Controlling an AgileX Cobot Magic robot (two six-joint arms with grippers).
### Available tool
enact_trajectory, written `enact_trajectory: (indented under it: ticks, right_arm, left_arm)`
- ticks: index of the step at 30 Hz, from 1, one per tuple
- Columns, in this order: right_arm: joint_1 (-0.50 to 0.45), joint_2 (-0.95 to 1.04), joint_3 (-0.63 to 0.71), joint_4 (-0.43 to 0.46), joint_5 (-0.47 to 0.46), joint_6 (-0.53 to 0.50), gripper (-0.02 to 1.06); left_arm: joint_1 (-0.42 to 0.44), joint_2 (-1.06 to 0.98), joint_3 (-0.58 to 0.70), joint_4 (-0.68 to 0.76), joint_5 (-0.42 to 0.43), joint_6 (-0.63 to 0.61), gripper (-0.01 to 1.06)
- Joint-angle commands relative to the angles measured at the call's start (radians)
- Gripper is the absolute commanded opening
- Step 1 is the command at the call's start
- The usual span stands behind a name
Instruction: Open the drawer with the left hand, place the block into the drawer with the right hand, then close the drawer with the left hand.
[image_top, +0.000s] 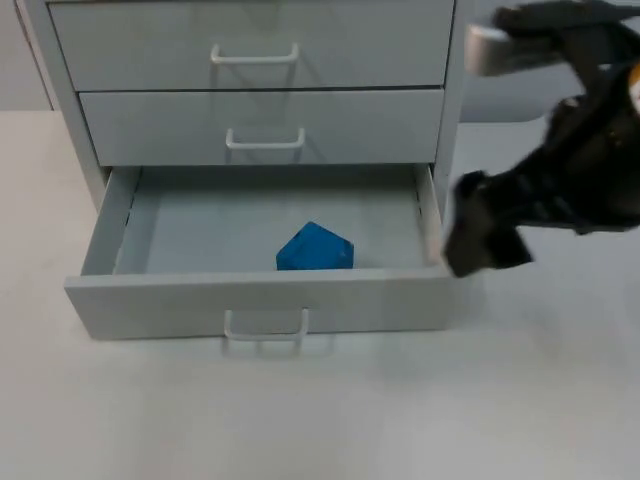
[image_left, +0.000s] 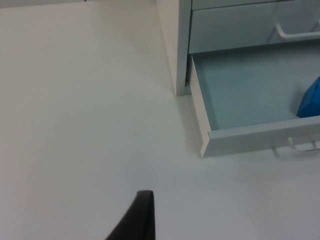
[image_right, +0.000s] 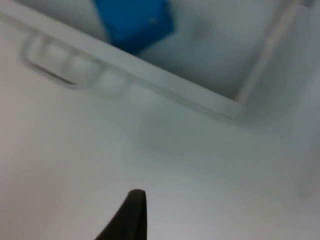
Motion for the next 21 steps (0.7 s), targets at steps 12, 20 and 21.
enact_trajectory:
  ticks: [12, 20, 21]
  right_arm:
    - [-0.376, -0.210, 0.140, 0.157, 0.074, -0.267, 1.05]
    - [-0.450, -0.388, 0.140, 0.258, 0.149, -0.432, 1.05]
    - [-0.450, -0.414, 0.140, 0.263, 0.170, -0.444, 1.05]
  left_arm:
    - [0.003, -0.004, 0.003, 0.016, -0.012, -0.001, 1.05]
    - [0.003, -0.004, 0.003, 0.024, -0.083, -0.001, 1.05]
    - [0.003, -0.004, 0.003, 0.024, -0.085, -0.003, 1.05]
